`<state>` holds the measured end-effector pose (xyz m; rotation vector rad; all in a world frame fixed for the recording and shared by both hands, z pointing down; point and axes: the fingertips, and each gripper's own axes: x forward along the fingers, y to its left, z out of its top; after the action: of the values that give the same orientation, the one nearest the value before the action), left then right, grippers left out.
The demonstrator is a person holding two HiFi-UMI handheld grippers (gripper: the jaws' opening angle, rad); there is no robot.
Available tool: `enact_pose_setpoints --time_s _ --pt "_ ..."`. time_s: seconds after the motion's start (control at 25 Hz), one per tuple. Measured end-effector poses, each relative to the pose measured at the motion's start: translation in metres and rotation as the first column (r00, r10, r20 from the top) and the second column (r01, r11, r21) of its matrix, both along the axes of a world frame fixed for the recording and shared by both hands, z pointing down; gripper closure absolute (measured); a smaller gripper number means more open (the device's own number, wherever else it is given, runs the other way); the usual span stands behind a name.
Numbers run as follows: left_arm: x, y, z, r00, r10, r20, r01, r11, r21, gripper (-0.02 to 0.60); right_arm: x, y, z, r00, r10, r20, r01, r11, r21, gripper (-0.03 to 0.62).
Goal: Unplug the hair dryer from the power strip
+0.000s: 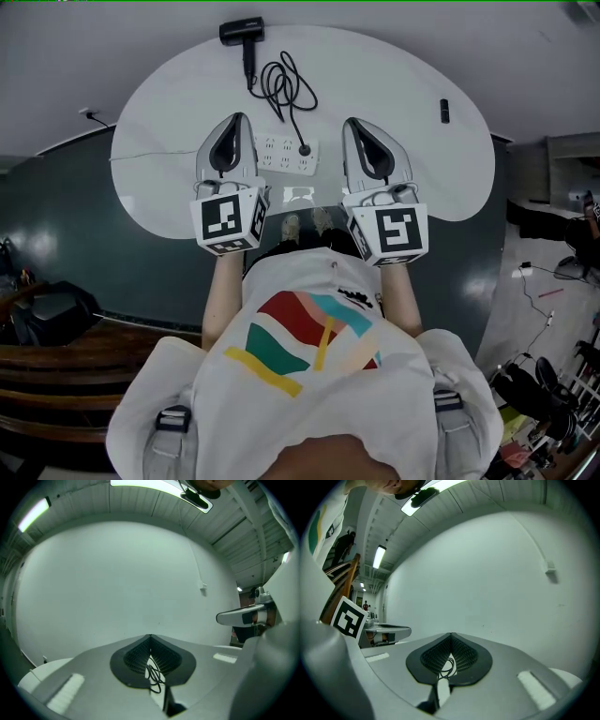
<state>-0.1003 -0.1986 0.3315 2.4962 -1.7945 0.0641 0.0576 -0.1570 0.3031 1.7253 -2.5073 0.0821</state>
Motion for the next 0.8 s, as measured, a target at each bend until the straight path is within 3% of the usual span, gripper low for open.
enact_pose_setpoints --time_s 0.4,0.52,0.64,0.8 --pt "-0.001 -0.017 0.019 1.0 -0.002 0.021 0.004 0.998 -0.064 0.577 -0.01 -0.022 0.013 0.998 -0.064 0.011 0.064 0.998 -0.025 0.582" --pt "0.003 -0.019 0.036 0.998 0.055 0.016 -0.052 0.989 -0.142 0.491 -0.013 -0.024 0.017 0.997 -0.07 0.013 0.07 0.997 -0.04 0.582" --pt "0.002 -0.021 0.063 0.995 0.103 0.018 -0.094 0.96 -0.263 0.417 -0.016 -0.023 0.024 0.997 -0.079 0.009 0.08 0.995 -0.056 0.582" --pt "-0.004 -0.018 0.107 0.99 0.138 0.032 -0.111 0.893 -0.437 0.364 -0.018 -0.021 0.032 0.996 -0.088 0.008 0.088 0.993 -0.08 0.582"
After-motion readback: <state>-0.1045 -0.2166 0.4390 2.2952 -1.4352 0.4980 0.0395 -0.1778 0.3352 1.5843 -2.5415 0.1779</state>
